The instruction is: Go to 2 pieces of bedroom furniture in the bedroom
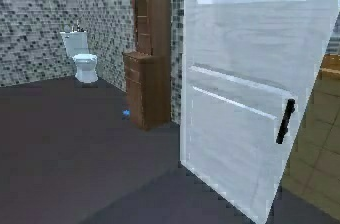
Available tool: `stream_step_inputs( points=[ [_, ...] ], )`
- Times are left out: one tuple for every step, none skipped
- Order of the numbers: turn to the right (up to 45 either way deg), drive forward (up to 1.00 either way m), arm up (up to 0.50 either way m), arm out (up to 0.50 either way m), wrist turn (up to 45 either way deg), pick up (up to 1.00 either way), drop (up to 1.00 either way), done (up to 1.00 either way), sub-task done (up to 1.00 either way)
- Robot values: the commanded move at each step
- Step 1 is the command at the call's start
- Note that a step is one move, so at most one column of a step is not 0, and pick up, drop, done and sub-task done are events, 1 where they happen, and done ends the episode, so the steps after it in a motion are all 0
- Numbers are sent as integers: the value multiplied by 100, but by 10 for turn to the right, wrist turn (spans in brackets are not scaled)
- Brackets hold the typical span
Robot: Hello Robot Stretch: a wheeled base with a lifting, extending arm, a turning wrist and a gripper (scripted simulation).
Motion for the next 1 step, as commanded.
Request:
stream_step_inputs(
  points=[
    [-450, 0, 0, 0, 0, 0, 0, 0, 0]
  ],
)
